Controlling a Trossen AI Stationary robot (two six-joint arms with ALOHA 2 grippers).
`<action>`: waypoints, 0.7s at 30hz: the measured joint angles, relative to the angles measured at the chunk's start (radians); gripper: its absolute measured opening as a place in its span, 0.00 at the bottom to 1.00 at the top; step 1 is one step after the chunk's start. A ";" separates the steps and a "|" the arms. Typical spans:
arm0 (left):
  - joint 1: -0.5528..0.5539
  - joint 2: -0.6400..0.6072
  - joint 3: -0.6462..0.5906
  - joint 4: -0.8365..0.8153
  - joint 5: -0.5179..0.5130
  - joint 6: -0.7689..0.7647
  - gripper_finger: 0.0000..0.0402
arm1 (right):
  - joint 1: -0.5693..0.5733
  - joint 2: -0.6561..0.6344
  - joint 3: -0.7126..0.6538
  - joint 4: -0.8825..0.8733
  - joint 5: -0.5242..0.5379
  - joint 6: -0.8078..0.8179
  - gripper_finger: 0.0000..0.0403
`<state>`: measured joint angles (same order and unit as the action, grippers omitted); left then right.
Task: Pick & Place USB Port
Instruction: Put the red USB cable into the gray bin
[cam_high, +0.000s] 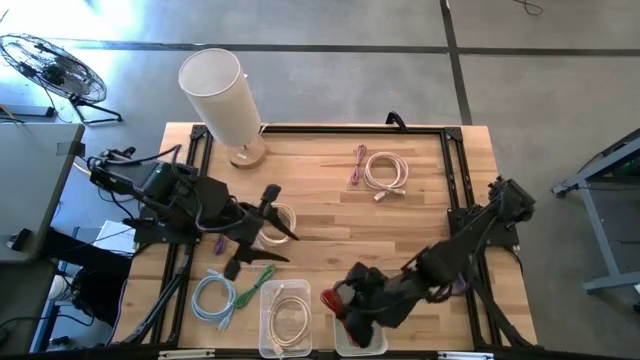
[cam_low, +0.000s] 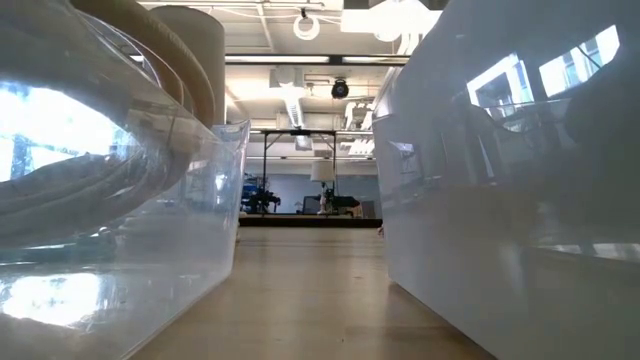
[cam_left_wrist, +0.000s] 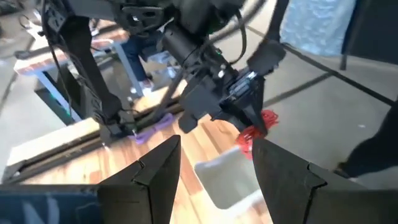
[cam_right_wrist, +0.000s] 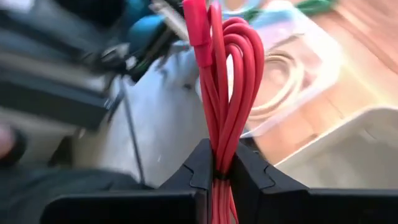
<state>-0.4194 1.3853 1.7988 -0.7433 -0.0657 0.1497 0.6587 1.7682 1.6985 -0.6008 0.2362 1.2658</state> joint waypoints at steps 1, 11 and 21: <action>0.000 -0.008 0.000 -0.018 0.004 -0.002 0.48 | 0.008 0.016 0.000 -0.011 0.027 0.052 0.06; -0.016 -0.019 0.000 -0.077 -0.002 -0.030 0.48 | 0.070 0.195 0.000 -0.220 0.131 0.494 0.06; -0.013 -0.019 0.000 -0.098 -0.007 -0.049 0.48 | 0.058 0.277 0.000 -0.239 -0.016 0.578 0.06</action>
<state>-0.4328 1.3659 1.7988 -0.8412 -0.0725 0.1009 0.7163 2.0450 1.6985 -0.8394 0.2201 1.8442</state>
